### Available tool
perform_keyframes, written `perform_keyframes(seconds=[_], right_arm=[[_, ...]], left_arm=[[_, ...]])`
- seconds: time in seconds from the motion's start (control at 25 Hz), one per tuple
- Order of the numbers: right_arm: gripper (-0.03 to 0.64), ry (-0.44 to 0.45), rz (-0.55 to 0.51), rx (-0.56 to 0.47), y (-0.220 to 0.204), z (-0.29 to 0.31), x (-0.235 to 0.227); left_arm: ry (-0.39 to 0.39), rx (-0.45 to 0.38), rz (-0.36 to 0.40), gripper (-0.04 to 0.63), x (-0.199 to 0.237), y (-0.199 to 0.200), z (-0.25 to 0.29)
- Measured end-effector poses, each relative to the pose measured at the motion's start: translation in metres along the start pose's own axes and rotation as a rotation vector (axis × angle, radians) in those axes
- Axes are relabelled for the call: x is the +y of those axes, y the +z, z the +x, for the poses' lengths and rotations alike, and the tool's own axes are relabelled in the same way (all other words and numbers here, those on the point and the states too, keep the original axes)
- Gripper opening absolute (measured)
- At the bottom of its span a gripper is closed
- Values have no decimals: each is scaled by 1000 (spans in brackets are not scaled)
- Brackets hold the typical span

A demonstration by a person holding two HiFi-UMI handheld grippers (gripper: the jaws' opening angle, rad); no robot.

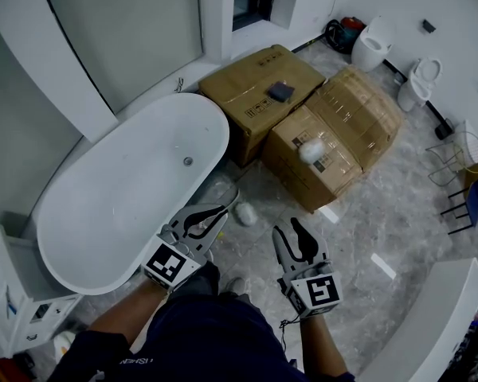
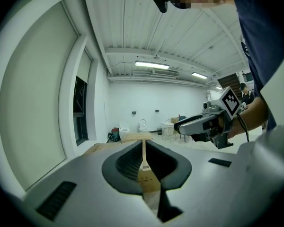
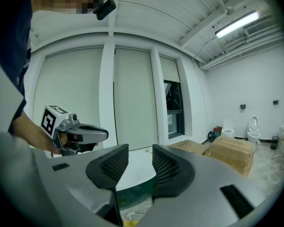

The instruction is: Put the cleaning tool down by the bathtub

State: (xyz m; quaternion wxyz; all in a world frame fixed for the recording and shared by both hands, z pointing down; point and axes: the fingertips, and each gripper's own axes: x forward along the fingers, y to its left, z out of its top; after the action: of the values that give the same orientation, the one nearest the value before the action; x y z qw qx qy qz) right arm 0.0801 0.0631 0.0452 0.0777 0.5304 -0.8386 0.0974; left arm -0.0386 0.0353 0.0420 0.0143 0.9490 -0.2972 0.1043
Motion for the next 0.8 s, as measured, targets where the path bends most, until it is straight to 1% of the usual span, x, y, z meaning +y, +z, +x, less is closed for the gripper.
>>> perform_keyframes(seconds=[0.08, 0.24, 0.52, 0.8], right_arm=[[151, 1, -2, -5, 1, 0, 0], [126, 8, -2, -17, 10, 2, 2], [86, 26, -5, -30, 15, 2, 12], [43, 17, 0, -28, 15, 3, 12]], left_arm=[[-2, 3, 9, 44, -1, 1, 1], [-2, -22, -7, 44, -2, 7, 3], [-1, -24, -2, 44, -2, 12, 0], [-1, -23, 7, 44, -3, 13, -1]])
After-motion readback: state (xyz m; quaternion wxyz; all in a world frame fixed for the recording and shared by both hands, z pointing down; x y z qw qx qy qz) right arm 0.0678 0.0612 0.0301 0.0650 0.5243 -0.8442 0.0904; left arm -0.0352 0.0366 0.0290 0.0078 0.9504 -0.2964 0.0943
